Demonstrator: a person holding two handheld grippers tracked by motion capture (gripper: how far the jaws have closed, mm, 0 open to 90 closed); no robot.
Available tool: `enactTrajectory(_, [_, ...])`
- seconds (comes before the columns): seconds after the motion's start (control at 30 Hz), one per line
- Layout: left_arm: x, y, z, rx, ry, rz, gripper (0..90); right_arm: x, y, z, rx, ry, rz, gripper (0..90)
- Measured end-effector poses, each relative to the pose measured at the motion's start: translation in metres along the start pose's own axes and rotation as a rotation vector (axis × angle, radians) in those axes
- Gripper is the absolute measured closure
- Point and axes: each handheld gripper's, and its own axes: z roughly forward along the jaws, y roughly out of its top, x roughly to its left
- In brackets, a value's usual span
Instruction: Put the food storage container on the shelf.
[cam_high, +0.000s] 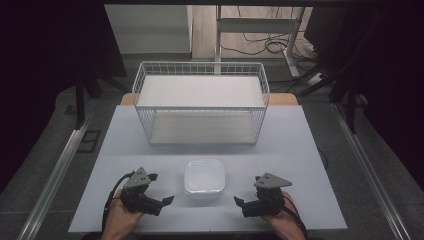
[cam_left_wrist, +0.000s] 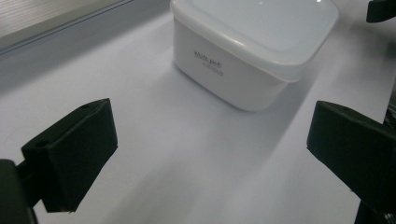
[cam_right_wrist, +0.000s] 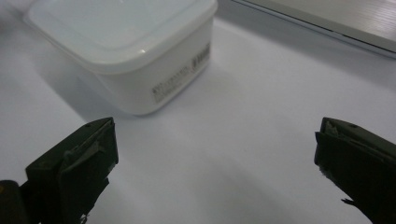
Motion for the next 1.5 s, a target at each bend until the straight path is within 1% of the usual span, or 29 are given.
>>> enactTrajectory(0.07, [0.000,0.002,0.001,-0.007,-0.009,0.000,1.7,0.001,0.004,0.001,-0.004,0.014,0.005,0.0])
enactTrajectory(0.17, [0.001,0.004,0.004,-0.021,-0.041,-0.008,1.8,0.003,0.010,0.004,-0.014,0.040,0.011,0.0])
enactTrajectory(0.2, [0.001,0.005,0.005,-0.022,-0.044,-0.010,2.0,0.003,0.013,0.005,-0.013,0.051,0.012,0.0])
enactTrajectory(0.3, [0.001,0.008,0.010,-0.013,-0.041,0.008,2.7,0.006,0.019,0.008,-0.002,0.081,0.010,0.0])
enactTrajectory(0.4, [0.000,0.013,0.013,-0.011,-0.048,0.017,3.0,0.008,0.023,0.011,0.027,0.117,0.003,0.0])
enactTrajectory(0.57, [0.000,0.023,0.018,-0.018,-0.061,0.021,3.5,0.010,0.036,0.017,0.040,0.134,-0.016,2.7])
enactTrajectory(0.6, [0.000,0.024,0.019,-0.019,-0.065,0.017,3.5,0.009,0.039,0.019,0.043,0.140,-0.014,3.9])
enactTrajectory(0.67, [0.001,0.027,0.020,-0.025,-0.066,0.006,3.8,0.008,0.044,0.022,0.029,0.149,0.000,5.9])
enactTrajectory(0.73, [0.004,0.030,0.021,-0.026,-0.070,-0.007,4.1,0.006,0.050,0.025,0.017,0.151,0.018,6.8])
enactTrajectory(0.83, [0.007,0.037,0.025,-0.025,-0.087,-0.035,4.6,0.004,0.058,0.031,0.016,0.145,0.026,9.2])
enactTrajectory(0.9, [0.009,0.044,0.031,-0.002,-0.094,-0.043,4.7,0.002,0.064,0.038,0.033,0.144,0.034,10.7])
enactTrajectory(0.93, [0.008,0.047,0.034,0.006,-0.093,-0.041,4.8,0.002,0.067,0.043,0.065,0.161,0.046,12.2])
enactTrajectory(1.0, [0.007,0.053,0.041,0.030,-0.088,-0.033,5.0,0.001,0.072,0.050,0.098,0.177,0.051,12.4])
enactTrajectory(1.07, [0.005,0.057,0.048,0.051,-0.075,-0.016,5.2,0.002,0.076,0.056,0.123,0.172,0.045,12.5])
enactTrajectory(1.13, [0.005,0.058,0.053,0.062,-0.077,-0.020,5.3,0.001,0.077,0.060,0.138,0.157,0.046,14.1])
enactTrajectory(1.2, [0.006,0.055,0.056,0.077,-0.071,-0.028,5.5,-0.002,0.075,0.062,0.137,0.154,0.067,16.9])
enactTrajectory(1.23, [0.007,0.053,0.058,0.079,-0.073,-0.038,5.4,-0.003,0.074,0.063,0.137,0.160,0.077,18.2])
enactTrajectory(1.27, [0.010,0.051,0.058,0.072,-0.091,-0.072,5.3,-0.004,0.072,0.063,0.136,0.172,0.092,19.0])
enactTrajectory(1.3, [0.011,0.050,0.058,0.072,-0.097,-0.085,6.0,-0.007,0.070,0.064,0.131,0.186,0.116,20.2])
enactTrajectory(1.37, [0.013,0.049,0.059,0.070,-0.121,-0.110,7.3,-0.008,0.069,0.064,0.132,0.208,0.145,24.8])
enactTrajectory(1.43, [0.015,0.047,0.059,0.065,-0.176,-0.145,15.1,-0.009,0.068,0.065,0.133,0.247,0.178,32.1])
enactTrajectory(1.47, [0.015,0.046,0.058,0.063,-0.208,-0.157,20.6,-0.010,0.067,0.065,0.136,0.258,0.199,33.2])
enactTrajectory(1.5, [0.015,0.046,0.058,0.064,-0.208,-0.167,25.6,-0.010,0.066,0.064,0.140,0.261,0.219,34.1])
